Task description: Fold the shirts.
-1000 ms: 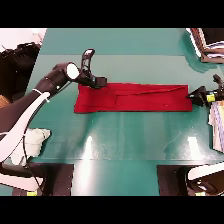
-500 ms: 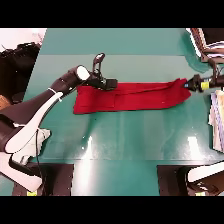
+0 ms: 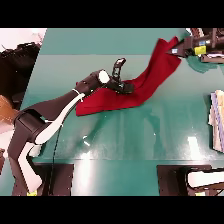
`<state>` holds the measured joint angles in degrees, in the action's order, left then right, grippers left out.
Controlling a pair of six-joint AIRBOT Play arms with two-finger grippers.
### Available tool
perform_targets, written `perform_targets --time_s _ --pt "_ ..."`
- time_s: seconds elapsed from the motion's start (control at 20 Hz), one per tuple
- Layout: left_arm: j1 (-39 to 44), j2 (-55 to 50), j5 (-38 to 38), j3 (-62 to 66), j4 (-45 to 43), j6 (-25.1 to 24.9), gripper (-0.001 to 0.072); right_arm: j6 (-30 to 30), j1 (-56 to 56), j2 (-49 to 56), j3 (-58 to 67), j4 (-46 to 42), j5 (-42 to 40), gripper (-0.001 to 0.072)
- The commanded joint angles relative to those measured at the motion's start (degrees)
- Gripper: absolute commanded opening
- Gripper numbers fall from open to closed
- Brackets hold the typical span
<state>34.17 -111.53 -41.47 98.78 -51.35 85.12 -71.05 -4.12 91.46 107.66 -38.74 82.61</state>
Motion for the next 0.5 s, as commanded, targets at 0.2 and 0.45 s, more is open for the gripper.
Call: perform_targets --time_s 0.2,0.45 --pt "0.83 -1.57 -3.08 2.10 -3.80 -0.07 0.0023 -1.14 -10.19 -0.70 3.54 0.22 -4.68 0.0017" --pt "-3.48 0.13 -10.03 2.10 -7.21 0.55 0.0022 -1.11 -12.72 -0.70 3.54 0.24 -7.26 0.0017"
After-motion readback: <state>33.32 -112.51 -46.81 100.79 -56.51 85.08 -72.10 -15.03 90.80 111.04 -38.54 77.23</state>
